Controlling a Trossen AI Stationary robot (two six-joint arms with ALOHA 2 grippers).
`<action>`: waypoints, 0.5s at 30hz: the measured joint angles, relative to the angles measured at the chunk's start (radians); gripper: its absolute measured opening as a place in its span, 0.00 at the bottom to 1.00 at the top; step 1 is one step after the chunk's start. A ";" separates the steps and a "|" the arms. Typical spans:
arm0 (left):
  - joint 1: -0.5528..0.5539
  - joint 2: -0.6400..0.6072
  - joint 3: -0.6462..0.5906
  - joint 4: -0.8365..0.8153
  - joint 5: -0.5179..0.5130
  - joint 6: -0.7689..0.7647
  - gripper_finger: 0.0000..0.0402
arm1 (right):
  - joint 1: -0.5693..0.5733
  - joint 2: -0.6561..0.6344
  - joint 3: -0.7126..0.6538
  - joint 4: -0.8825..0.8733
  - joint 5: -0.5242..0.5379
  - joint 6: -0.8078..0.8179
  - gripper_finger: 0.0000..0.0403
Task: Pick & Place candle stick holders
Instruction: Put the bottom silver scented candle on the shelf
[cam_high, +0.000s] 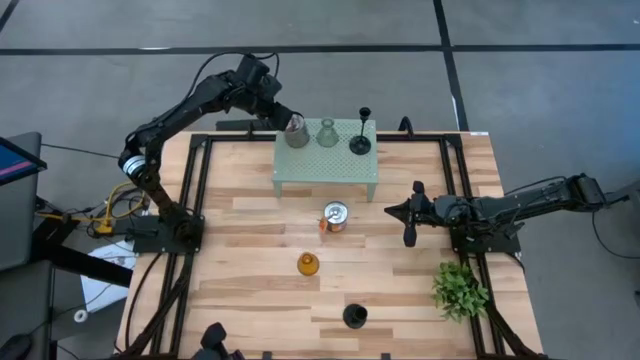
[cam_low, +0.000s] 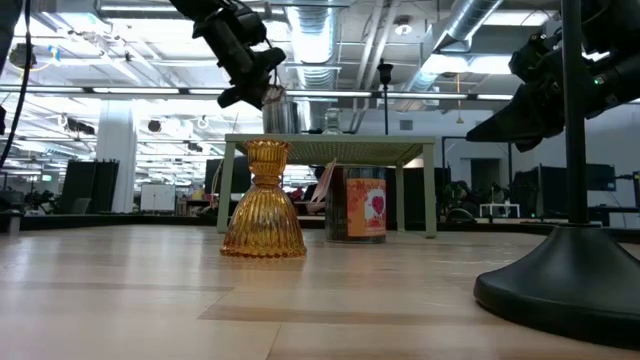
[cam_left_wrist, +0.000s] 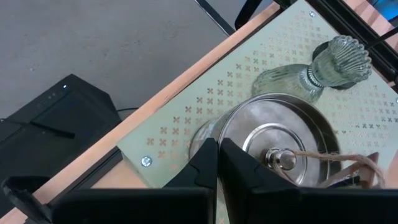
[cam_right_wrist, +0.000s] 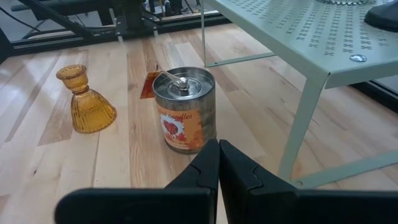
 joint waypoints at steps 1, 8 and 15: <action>0.000 0.000 0.000 0.000 0.000 0.000 0.01 | 0.000 0.000 0.000 0.000 0.000 0.000 0.00; -0.001 -0.003 0.000 0.007 -0.004 0.000 0.05 | 0.000 0.000 0.000 0.000 0.000 0.000 0.00; -0.001 -0.004 -0.002 0.033 -0.010 0.000 0.11 | 0.000 0.000 0.000 -0.002 0.000 0.000 0.00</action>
